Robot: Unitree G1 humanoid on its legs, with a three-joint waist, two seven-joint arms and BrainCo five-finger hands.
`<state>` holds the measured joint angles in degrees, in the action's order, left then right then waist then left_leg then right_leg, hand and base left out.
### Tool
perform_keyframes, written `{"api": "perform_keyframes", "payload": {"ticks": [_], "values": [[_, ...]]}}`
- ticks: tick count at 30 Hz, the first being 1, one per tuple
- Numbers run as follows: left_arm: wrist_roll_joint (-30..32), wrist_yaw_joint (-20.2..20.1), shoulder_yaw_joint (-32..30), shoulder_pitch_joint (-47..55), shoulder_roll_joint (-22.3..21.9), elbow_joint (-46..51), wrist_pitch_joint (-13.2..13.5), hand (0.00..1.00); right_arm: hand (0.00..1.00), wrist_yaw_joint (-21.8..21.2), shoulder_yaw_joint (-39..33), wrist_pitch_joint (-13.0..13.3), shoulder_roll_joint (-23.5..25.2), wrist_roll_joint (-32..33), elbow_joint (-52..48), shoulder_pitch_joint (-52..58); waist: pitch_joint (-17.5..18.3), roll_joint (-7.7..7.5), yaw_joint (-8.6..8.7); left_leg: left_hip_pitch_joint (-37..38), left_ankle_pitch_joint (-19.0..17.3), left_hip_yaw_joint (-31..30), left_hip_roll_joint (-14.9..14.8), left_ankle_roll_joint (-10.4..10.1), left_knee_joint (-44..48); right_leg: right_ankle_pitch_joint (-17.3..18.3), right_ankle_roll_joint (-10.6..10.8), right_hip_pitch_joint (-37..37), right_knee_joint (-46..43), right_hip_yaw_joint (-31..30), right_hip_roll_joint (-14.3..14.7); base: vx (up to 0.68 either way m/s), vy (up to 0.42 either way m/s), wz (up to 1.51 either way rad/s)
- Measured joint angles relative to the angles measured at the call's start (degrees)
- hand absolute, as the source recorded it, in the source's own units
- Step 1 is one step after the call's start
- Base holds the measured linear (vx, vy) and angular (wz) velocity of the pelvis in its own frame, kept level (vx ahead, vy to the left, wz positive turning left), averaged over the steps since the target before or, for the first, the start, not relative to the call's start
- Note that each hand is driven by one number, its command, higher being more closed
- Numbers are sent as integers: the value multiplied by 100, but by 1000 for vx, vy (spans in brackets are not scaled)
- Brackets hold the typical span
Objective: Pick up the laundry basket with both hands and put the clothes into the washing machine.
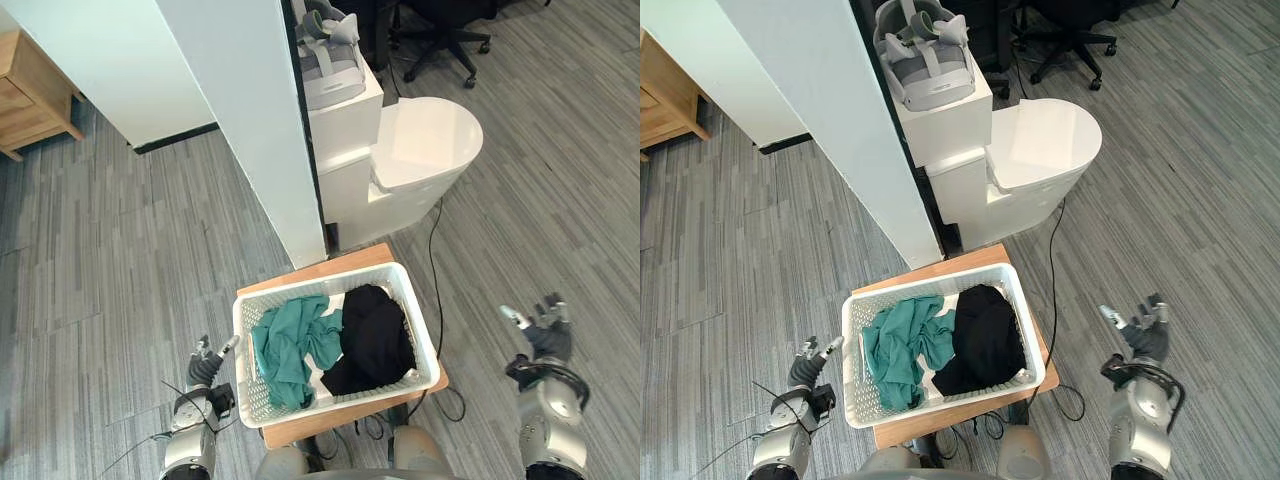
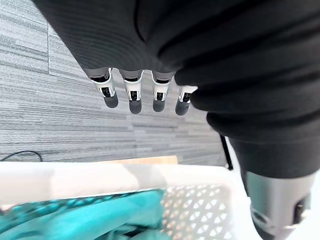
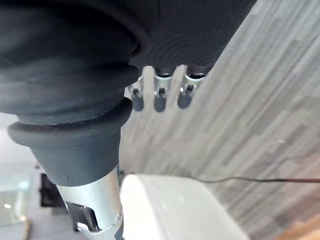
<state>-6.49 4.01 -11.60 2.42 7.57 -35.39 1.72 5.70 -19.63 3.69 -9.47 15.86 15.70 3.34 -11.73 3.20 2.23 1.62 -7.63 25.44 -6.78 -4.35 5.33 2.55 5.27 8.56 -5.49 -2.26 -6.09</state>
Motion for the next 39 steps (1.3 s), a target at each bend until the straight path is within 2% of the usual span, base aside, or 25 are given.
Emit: {"api": "perform_keyframes", "payload": {"ticks": [2, 4, 8, 12, 17, 23, 30, 39], "values": [[121, -55, 196, -129, 75, -223, -28, 0, 0, -105, 271, -44, -98, -150, 245, -87, -29, 46, 10, -3, 3, -29, 1, -4, 4, -46, 1, 13, 2, -8, 6, -8, -1, -5], [301, -157, 546, -269, 163, -402, -41, 0, 0, -264, 677, -91, -252, -404, 474, -264, -59, 80, 22, -98, 122, -50, 49, -97, 51, -193, 6, 79, 80, -38, -6, -27, -5, -12], [633, -230, 903, -566, 258, -580, -98, 0, 0, -489, 1146, -189, -454, -761, 674, -523, -126, 153, 73, -108, 143, -180, 85, -102, 67, -340, 26, 72, 188, -88, -56, -18, 8, -9], [738, -227, 1026, -654, 314, -631, -130, 0, 0, -567, 1296, -214, -507, -990, 834, -669, -142, 179, 182, -112, 143, -202, 139, -102, 76, -451, 50, 69, 228, -85, -104, -6, 5, -1], [738, -116, 1345, -928, 356, -839, -151, 0, 0, -591, 1625, -258, -681, -1204, 1234, -901, -188, 198, 219, -221, 166, -320, 256, -66, 173, -709, 101, 59, 430, -80, -219, -47, 25, -2], [734, -53, 1450, -1106, 353, -978, -152, 0, 0, -596, 1851, -299, -664, -1447, 1642, -1136, -242, 181, 244, -284, 166, -498, 320, -66, 185, -739, 109, 66, 461, -71, -279, -57, -8, 6], [718, 5, 1566, -1159, 348, -1147, -194, 0, 0, -581, 1858, -424, -656, -1648, 2187, -1551, -483, 184, 309, -400, 179, -719, 365, -46, 184, -893, 111, 105, 585, -35, -298, -86, -33, 3], [681, 47, 1588, -1157, 185, -1475, -311, 0, 0, -546, 2019, -427, -609, -1822, 2366, -1995, -641, 158, 312, -609, 178, -1051, 391, -45, 95, -913, 94, 284, 649, 52, -284, -105, -51, 5]]}}
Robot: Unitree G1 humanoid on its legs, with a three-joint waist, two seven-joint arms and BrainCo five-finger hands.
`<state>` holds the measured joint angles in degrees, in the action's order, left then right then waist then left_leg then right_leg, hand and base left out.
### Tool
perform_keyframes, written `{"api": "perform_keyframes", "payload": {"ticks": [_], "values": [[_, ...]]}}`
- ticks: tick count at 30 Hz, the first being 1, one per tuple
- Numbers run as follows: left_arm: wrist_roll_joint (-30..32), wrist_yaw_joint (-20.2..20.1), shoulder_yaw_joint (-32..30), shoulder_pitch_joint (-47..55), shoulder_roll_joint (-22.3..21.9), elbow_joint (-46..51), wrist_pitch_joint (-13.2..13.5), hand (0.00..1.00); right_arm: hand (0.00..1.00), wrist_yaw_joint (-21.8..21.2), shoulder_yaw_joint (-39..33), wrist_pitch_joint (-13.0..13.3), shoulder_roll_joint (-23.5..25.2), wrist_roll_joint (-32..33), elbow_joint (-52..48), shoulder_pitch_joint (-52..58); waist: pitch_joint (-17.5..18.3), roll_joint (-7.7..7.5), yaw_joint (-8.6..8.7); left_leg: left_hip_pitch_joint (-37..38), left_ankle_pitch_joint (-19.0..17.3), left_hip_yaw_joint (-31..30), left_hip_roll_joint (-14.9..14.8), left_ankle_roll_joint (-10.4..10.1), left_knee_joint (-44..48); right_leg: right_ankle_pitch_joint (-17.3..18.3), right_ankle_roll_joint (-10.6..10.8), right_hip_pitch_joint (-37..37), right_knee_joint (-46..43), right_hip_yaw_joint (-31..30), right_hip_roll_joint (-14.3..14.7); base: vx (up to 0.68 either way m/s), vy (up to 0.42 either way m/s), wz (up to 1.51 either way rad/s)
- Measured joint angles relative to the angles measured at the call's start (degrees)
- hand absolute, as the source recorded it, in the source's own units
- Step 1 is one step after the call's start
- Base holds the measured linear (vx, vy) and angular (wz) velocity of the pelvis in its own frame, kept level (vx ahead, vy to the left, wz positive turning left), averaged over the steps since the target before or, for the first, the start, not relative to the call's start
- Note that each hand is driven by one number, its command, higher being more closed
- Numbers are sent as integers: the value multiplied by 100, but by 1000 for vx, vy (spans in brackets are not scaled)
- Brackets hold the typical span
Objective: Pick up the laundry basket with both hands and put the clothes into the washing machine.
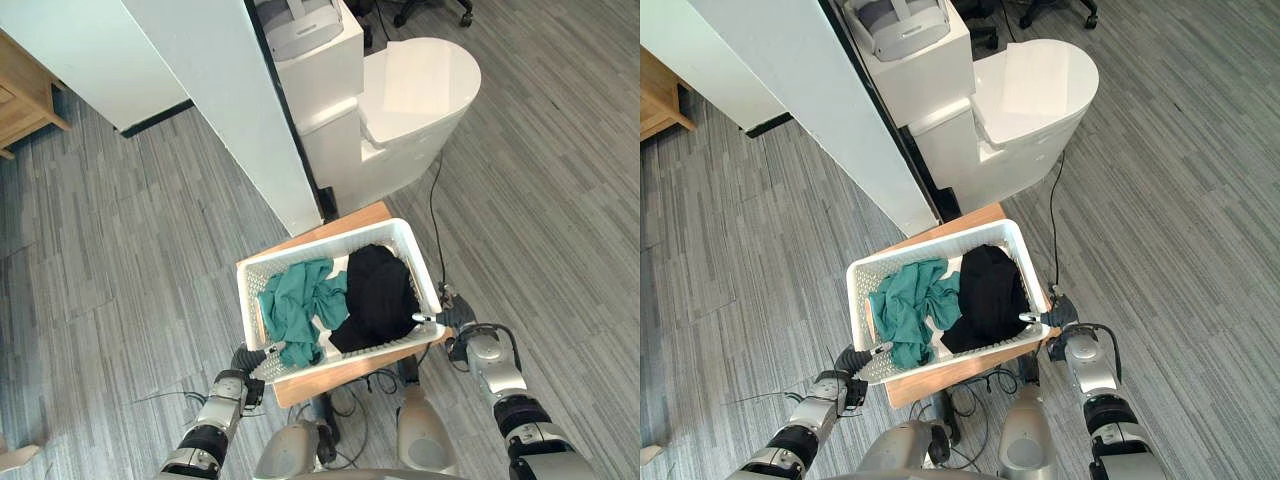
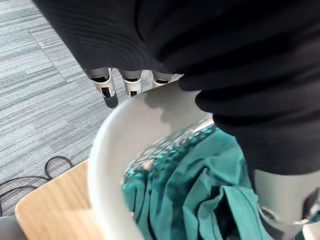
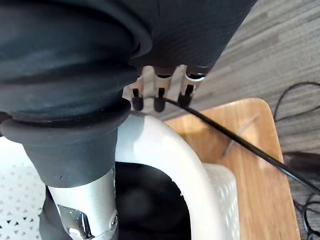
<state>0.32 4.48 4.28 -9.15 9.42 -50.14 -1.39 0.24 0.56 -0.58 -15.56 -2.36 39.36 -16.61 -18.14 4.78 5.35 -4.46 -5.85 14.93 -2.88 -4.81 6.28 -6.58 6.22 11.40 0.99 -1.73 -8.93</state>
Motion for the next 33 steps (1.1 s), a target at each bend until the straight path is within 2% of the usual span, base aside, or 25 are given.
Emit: {"api": "perform_keyframes", "payload": {"ticks": [2, 17, 21, 23, 26, 33], "values": [[-71, 91, 0, -15, -53, -70, -2, 0, 0, 12, 3, -6, 74, -8, 155, -187, -22, 0, -11, -36, -1, -89, -21, 1, -58, -104, -25, 2, 110, 12, 46, -98, -59, 3], [-403, 348, 106, -342, -129, -93, -6, 0, 0, 227, 56, -102, 83, -59, 244, -719, -164, 52, -72, -118, -1, -377, -23, 4, -475, -208, -65, 205, 145, 168, 106, -40, -26, 5], [-645, 451, 125, -341, -121, 146, -10, 0, 0, 254, 32, -101, 76, -65, 229, -887, -245, 61, -89, -95, 2, -379, -19, 6, -580, -260, -61, 204, 217, 167, 118, 0, 0, 0], [-756, 469, 76, -334, -120, 363, -13, 0, 0, 297, -15, -96, 48, -161, 173, -954, -320, 81, -101, -97, 67, -379, -20, 107, -606, -260, -61, 205, 217, 178, 120, 0, -8, 2], [-881, 531, 41, -346, -122, 575, -43, 0, 0, 335, -23, -113, 18, -269, 149, -1025, -331, 81, -115, -108, 94, -386, -27, 146, -621, -273, -62, 209, 217, 159, 123, 8, -8, 2], [-1114, 590, -29, -483, -122, 933, -52, 0, 0, 331, -36, -98, -156, -275, 23, -1130, -439, 81, -131, -199, 95, -392, -11, 146, -545, -275, -58, 250, 217, 152, 96, 0, 0, 0]]}}
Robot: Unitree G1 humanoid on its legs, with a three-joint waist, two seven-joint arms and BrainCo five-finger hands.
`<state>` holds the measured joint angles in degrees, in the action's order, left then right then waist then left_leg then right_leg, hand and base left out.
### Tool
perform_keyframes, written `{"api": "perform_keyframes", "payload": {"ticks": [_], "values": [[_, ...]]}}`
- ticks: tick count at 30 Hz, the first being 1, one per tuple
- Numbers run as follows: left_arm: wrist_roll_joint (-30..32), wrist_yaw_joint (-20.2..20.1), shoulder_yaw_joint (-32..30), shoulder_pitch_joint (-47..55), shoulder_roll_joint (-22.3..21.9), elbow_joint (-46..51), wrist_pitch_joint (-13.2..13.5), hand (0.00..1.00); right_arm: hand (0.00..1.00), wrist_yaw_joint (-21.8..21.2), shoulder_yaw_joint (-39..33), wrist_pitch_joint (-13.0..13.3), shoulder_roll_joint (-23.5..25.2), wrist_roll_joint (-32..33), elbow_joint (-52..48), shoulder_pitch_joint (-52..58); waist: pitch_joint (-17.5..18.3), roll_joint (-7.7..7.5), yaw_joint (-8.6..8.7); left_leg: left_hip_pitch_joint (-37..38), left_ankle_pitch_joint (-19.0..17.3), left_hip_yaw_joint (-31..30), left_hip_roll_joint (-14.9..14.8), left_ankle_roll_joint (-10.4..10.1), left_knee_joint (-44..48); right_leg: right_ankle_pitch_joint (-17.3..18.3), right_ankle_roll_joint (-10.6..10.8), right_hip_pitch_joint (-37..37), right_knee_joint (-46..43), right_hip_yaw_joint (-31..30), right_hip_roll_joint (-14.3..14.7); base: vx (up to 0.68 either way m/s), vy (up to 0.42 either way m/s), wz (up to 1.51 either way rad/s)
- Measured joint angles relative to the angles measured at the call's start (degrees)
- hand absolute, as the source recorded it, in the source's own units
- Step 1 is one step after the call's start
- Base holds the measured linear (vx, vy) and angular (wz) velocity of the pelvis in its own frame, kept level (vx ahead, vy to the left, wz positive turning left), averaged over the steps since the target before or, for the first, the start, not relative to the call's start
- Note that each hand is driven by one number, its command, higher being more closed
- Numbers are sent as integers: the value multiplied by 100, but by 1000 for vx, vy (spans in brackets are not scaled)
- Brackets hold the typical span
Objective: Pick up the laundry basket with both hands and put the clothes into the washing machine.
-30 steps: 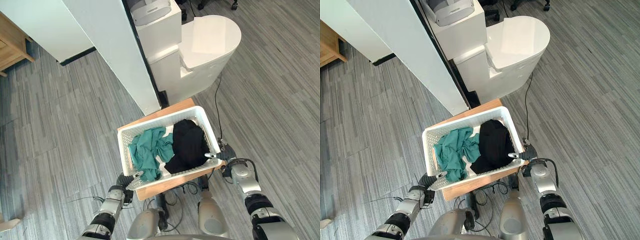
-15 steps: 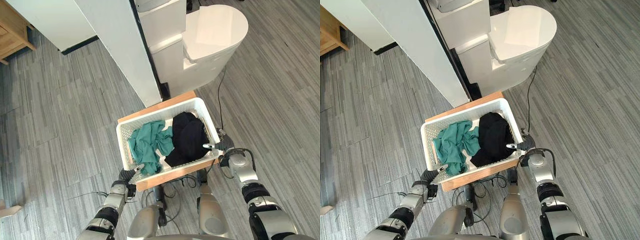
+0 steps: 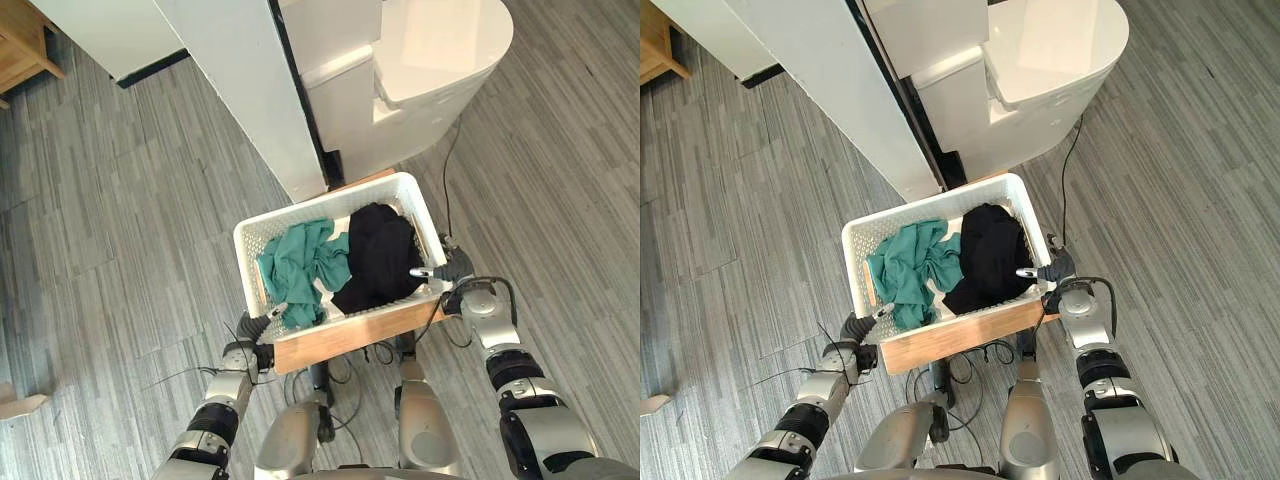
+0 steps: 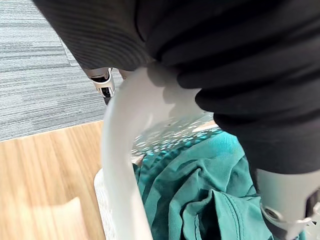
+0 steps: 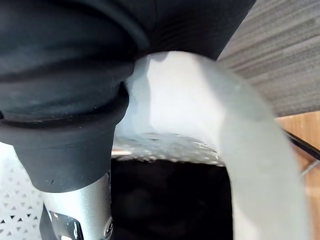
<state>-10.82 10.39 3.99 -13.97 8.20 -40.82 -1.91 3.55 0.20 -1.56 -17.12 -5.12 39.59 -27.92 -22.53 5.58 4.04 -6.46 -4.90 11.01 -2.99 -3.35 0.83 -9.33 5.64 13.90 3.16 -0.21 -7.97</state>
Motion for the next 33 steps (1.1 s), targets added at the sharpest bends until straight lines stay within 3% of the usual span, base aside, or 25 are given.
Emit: {"api": "perform_keyframes", "payload": {"ticks": [9, 10, 11, 22, 33], "values": [[-210, 91, 14, -518, -5, 83, 12, 0, 0, -2, 39, 6, -245, -244, 250, -761, -207, 20, -3, -209, 0, -86, 7, 2, 93, -6, 7, 186, -93, 1, -2, -4, -4, 1], [-213, 93, 17, -590, -4, 90, 18, 100, 0, -4, 66, 6, -278, -310, 319, -861, -248, 22, -5, -239, 0, -109, 7, 2, 124, -6, 7, 199, -101, 3, -2, -20, -16, 5], [-218, 96, 22, -614, -4, 92, 26, 100, 100, -4, 85, 6, -292, -368, 350, -906, -248, 22, -3, -261, 0, -124, 8, 2, 123, -6, 7, 222, -106, 5, -2, -20, -14, 4], [-428, 220, 87, -845, 93, -205, 61, 100, 100, 4, 322, 71, -439, -831, 689, -1295, -270, 38, -29, -308, 1, -153, 5, 2, 111, -6, 7, 270, -111, 14, 7, -1, -2, 0], [-172, 349, 272, -875, 113, -7, 112, 100, 100, 177, 312, -32, -467, -905, 497, -1217, -273, 50, -164, -358, 71, -153, 13, 105, 96, -17, 5, 344, -124, 3, 7, 0, 0, 0]]}}
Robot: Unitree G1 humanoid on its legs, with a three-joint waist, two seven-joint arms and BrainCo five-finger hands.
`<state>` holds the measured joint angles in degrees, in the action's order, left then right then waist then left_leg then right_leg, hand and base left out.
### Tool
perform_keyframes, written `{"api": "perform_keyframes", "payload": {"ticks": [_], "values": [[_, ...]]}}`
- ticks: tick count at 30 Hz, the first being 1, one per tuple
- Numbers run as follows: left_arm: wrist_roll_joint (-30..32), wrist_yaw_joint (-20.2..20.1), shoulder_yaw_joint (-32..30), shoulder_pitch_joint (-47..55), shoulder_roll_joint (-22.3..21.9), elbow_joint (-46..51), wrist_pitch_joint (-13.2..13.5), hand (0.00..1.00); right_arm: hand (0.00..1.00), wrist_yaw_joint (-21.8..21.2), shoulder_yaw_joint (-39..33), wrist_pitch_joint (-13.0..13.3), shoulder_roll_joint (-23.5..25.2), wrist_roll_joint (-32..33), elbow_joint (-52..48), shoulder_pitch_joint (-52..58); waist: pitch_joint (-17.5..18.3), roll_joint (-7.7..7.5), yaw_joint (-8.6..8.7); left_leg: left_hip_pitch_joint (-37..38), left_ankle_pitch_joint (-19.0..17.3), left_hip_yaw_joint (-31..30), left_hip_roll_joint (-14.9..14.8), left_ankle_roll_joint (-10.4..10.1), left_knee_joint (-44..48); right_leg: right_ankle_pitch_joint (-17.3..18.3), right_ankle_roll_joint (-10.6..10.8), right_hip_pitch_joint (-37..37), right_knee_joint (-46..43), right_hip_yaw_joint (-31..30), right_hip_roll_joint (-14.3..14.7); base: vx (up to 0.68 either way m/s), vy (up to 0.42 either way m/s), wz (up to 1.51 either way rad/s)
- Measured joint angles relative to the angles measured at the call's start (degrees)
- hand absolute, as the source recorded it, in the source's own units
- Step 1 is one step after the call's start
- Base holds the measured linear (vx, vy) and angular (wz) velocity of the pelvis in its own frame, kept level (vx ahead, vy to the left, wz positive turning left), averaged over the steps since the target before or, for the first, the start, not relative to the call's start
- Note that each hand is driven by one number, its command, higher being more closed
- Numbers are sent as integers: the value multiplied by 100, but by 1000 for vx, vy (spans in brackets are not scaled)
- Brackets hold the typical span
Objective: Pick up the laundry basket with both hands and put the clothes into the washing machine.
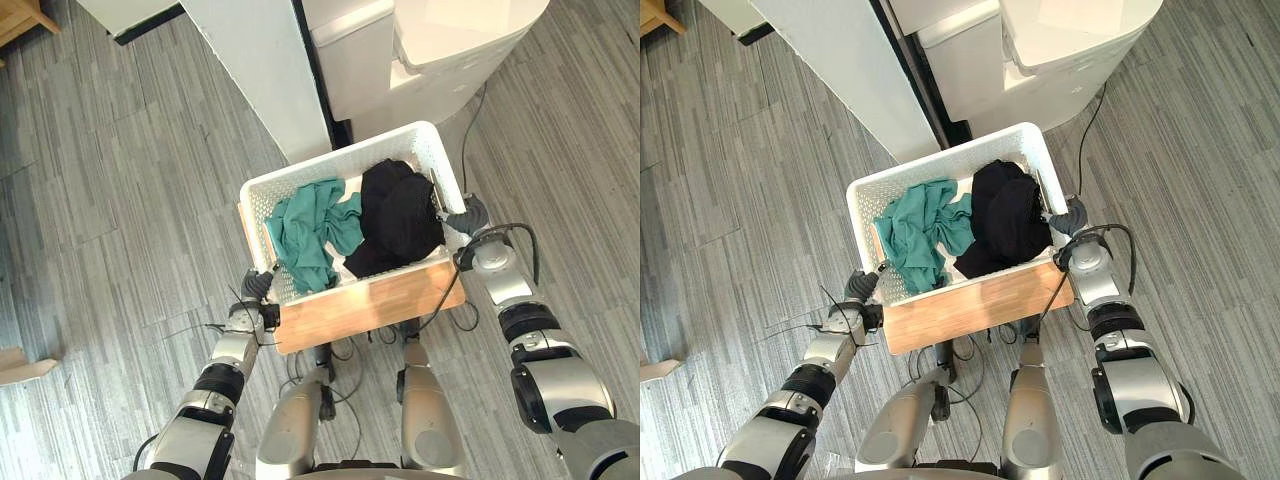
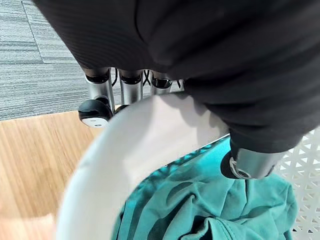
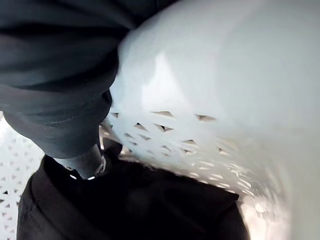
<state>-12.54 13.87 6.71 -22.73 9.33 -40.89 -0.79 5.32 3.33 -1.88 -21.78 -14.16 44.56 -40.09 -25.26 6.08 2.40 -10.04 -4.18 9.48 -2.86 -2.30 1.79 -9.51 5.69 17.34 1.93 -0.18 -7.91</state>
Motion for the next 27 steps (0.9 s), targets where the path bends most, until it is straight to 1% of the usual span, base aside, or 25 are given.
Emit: {"api": "perform_keyframes", "payload": {"ticks": [1, 3, 5, 6, 8, 9, 11, 12, 13, 14, 15, 17, 18, 19, 21, 22, 23, 25, 27], "values": [[13, 7, 3, 96, 3, 107, 0, 100, 100, 1, -7, -60, 4, 4, -173, 114, 0, 0, -2, 5, 1, 0, -3, -1, 0, 0, 0, -3, 0, -1, 3, 0, 0, 0], [30, 6, 5, 279, 6, 266, -5, 100, 100, 4, -23, -89, 28, 5, -464, 369, 0, 0, -2, 25, 2, 1, -8, -1, 4, 0, 0, -21, 1, -5, 8, 34, -14, -3], [100, 6, 2, 618, 10, 509, -17, 100, 100, 16, -82, -93, 116, 10, -866, 854, 1, 0, 6, 108, 22, 2, -13, -32, 14, 1, 0, -125, 24, -12, 6, 40, -10, -3], [107, 3, 2, 745, 18, 566, -20, 100, 100, 19, -104, -91, 143, 11, -1031, 1081, 1, -1, 7, 167, 54, 3, -14, -86, 18, 1, 0, -188, 25, -13, 4, 32, -9, -3], [131, -21, -11, 1134, 51, 777, -33, 100, 100, 24, -218, -95, 274, 11, -1489, 1709, 15, 2, 14, 315, 63, 4, -22, -99, 32, 4, 2, -335, 24, -24, 10, 39, -9, -4], [141, -30, -14, 1224, 56, 837, -39, 100, 100, 25, -242, -96, 313, 11, -1605, 1846, 15, 1, 15, 336, 62, 5, -22, -99, 34, 6, 4, -358, 24, -26, 9, 0, 0, 0], [149, -93, -30, 1485, 54, 1019, -66, 100, 100, 24, -336, -105, 408, 12, -1936, 2289, 22, -5, 31, 393, 62, 8, -17, -98, 34, 16, 17, -416, 25, -38, 6, 0, 0, 0], [173, -154, -68, 1703, 53, 1197, -111, 100, 100, 13, -393, -111, 490, 17, -2190, 2588, 74, -38, 39, 413, 60, 9, -18, -97, 33, 33, 37, -441, 26, -49, 8, 12, -13, 4], [0, -325, -193, 1966, -31, 1449, -117, 100, 100, -20, -519, -143, 625, 20, -2478, 2986, 107, -52, 39, 518, 59, 9, -29, -95, 32, 55, 62, -578, 44, -60, 16, 11, -13, 8], [-127, -427, -311, 2081, -138, 1577, -109, 100, 100, -42, -590, -153, 681, 59, -2534, 3153, 158, -53, 32, 564, 57, 11, -33, -94, 28, 72, 74, -637, 48, -63, 18, 14, -9, 13], [-281, -551, -484, 2336, -315, 1845, -100, 100, 100, -66, -703, -171, 819, 76, -2592, 3540, 330, -76, 27, 644, 41, 23, -35, -71, 23, 121, 80, -737, 55, -71, 35, 20, 1, 8], [-286, -638, -532, 2604, -345, 2042, -99, 100, 100, -78, -771, -209, 987, 151, -2716, 3938, 584, -122, 25, 745, -9, 59, -61, -2, 19, 178, 41, -816, 63, -121, 83, 14, -9, -12], [-284, -679, -539, 2794, -328, 2138, -89, 100, 100, -112, -780, -210, 1075, 187, -2962, 4194, 775, -164, 24, 797, -71, 128, -119, 32, 17, 217, 25, -822, 68, -202, 125, 9, -41, -31], [-284, -742, -545, 2914, -345, 2215, -51, 100, 100, -123, -790, -210, 1090, 186, -3243, 4368, 887, -183, 42, 849, -110, 154, -134, 37, 11, 228, 16, -856, 82, -252, 151, -2, -44, -28], [-284, -789, -542, 2983, -417, 2340, 5, 100, 100, -125, -846, -209, 1109, 189, -3483, 4509, 904, -192, 108, 983, -216, 153, -210, 65, 12, 232, 10, -1053, 128, -244, 208, -52, -37, -5], [-285, -829, -542, 3057, -469, 2403, 21, 100, 100, -145, -925, -209, 1141, 189, -3617, 4590, 1016, -214, 159, 1056, -292, 144, -256, 88, 12, 272, -16, -1132, 131, -226, 257, -68, -47, 0], [-285, -857, -542, 3128, -520, 2487, 26, 100, 100, -147, -956, -201, 1142, 194, -3802, 4741, 1146, -238, 161, 1078, -329, 141, -302, 32, 26, 282, -31, -1161, 131, -222, 293, -40, -43, 1], [-284, -888, -535, 3243, -599, 2601, 70, 100, 100, -150, -1010, -187, 1146, 207, -4064, 4943, 1292, -254, 171, 1072, -344, 92, -371, 9, 87, 308, -64, -1213, 128, -163, 351, -14, -53, 10], [-280, -891, -514, 3329, -642, 2690, 72, 100, 100, -155, -1012, -186, 1155, 209, -4177, 5031, 1308, -254, 173, 1037, -379, -5, -483, 14, 358, 367, -122, -1355, 101, -62, 432, -8, -61, 28]]}}
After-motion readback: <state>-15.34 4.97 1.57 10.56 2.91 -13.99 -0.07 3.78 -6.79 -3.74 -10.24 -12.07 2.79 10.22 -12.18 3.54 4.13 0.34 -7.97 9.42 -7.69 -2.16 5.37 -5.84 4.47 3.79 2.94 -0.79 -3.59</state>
